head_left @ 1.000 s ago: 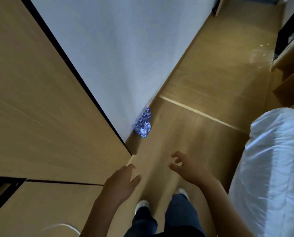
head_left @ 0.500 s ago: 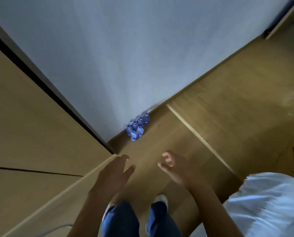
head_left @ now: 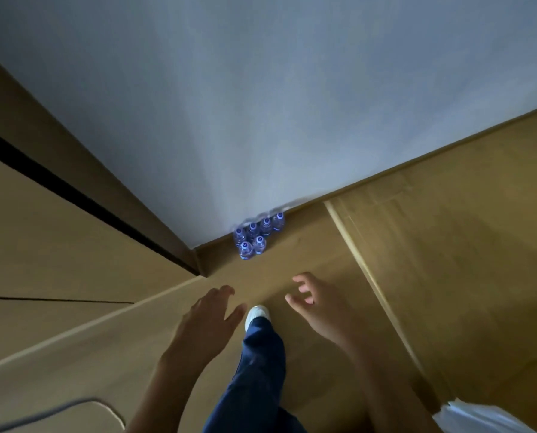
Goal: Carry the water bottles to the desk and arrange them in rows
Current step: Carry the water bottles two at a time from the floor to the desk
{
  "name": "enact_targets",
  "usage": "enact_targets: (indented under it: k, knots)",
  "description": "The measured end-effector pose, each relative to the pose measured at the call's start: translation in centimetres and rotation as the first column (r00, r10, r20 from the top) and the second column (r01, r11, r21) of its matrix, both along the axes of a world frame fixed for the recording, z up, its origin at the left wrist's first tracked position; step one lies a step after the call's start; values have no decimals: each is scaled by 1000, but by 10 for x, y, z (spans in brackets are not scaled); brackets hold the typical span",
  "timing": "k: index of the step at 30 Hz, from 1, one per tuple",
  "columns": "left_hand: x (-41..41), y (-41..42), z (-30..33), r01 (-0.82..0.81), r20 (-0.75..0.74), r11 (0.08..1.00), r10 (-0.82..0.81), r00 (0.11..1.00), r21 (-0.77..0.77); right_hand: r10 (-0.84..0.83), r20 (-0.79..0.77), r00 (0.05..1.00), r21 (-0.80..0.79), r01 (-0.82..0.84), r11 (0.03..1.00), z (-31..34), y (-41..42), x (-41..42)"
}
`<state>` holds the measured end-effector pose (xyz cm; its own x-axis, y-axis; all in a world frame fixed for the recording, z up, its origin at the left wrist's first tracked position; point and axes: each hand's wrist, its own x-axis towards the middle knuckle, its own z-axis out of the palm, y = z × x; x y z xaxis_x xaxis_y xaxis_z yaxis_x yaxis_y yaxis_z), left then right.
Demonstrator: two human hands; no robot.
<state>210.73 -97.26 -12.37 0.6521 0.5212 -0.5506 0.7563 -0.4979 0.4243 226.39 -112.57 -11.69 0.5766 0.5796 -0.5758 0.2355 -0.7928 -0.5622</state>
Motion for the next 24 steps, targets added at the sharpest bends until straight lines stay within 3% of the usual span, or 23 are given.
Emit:
enact_targets:
  k: [12, 24]
  knots:
    - [120, 68, -106, -167, 3, 985, 168, 986, -40, 205, 28, 978, -8, -205, 979, -94, 93, 135]
    - [170, 81, -281, -405, 82, 912, 410, 908, -72, 358, 5, 934, 34, -358, 933, -279, 137, 197]
